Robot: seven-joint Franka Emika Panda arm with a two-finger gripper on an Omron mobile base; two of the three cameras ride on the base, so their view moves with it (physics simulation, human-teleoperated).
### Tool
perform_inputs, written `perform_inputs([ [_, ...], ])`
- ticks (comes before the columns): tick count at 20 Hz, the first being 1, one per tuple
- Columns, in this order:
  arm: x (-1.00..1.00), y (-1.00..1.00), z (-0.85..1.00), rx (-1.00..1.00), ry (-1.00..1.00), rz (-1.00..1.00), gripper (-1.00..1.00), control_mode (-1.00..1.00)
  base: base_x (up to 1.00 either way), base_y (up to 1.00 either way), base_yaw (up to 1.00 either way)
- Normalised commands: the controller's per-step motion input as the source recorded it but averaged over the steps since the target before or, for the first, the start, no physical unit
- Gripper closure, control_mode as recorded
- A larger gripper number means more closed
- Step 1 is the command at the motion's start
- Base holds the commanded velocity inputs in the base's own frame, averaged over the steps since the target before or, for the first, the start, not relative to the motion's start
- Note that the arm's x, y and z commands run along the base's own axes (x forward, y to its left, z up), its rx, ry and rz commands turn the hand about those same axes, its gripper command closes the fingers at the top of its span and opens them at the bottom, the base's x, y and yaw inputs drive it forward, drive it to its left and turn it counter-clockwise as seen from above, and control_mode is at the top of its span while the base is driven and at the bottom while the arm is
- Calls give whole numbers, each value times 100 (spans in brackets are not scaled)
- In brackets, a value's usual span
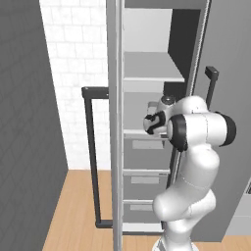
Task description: Take the meat container that has the shrimp and place it on the second highest rack of the freezer. Then take the vegetable container that has the tomato and potato and place it on the highest rack of the freezer.
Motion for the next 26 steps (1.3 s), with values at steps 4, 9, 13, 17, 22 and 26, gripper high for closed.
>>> perform_inputs([
  [4,57,-18,-2,0,0,0,100,-100,0,0,0],
  [9,55,-16,0,0,0,0,100,-100,0,0,0],
  [13,49,-11,-1,0,0,0,100,-100,0,0,0],
  [17,31,-1,-27,0,0,0,100,-100,0,0,0],
  [22,10,0,-22,-1,-1,0,100,-100,0,0,0],
  [26,0,0,0,0,0,0,100,-100,0,0,0],
])
